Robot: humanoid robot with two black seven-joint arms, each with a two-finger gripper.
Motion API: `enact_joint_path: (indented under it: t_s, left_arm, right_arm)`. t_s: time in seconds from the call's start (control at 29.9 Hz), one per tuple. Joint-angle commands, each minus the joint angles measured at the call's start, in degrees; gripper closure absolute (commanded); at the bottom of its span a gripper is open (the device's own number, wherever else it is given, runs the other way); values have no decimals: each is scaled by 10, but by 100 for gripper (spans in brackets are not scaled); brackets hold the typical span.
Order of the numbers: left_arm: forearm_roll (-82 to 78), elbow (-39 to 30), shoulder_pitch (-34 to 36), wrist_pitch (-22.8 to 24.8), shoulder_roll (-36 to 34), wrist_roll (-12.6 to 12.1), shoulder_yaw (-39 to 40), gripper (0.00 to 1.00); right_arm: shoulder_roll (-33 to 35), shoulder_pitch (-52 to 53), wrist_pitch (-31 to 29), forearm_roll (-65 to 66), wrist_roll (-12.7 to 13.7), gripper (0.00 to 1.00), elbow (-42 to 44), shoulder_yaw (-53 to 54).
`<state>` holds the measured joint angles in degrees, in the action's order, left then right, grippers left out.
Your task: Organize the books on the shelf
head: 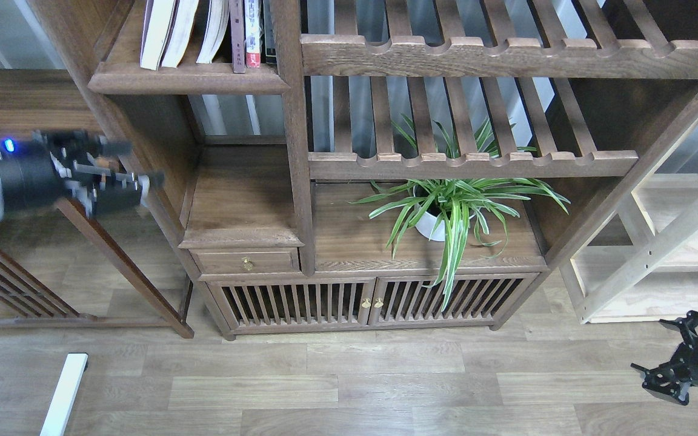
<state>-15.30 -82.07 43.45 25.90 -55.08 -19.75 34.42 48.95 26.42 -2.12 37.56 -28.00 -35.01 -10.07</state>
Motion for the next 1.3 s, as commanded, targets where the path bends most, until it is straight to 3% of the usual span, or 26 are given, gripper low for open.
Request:
enact_joint_path:
  t_s: [0.0, 0.4, 0.57, 0.67, 0.94, 1.04, 1.14, 1.27]
  left_arm:
    - [-3, 1, -76, 17, 1, 19, -1, 18]
    - [-10, 46, -305, 21, 33, 114, -1, 12]
    - [-15, 109, -367, 21, 78, 163, -7, 10]
    - [-32, 167, -377, 21, 112, 196, -36, 8]
    - [-25, 344, -381, 21, 201, 323, -183, 4]
    - [-11, 422, -393, 21, 246, 360, -214, 4]
    - [-3, 503, -401, 21, 295, 374, -227, 3]
    - [-3, 596, -411, 21, 356, 371, -232, 3]
  right_arm:
    - [-1, -9, 3, 1, 0, 0, 4, 1]
    - [-28, -44, 25, 1, 0, 0, 27, 1]
    - [-59, -70, 34, 0, 0, 0, 52, 4]
    - [-87, -88, 42, -1, 0, 0, 77, 5]
    - [-170, -143, 60, -23, 0, 0, 168, 4]
    - [-207, -160, 78, -27, 0, 0, 205, 3]
    - [-239, -181, 86, -28, 0, 0, 235, 3]
    - [-285, -211, 87, -38, 0, 0, 288, 2]
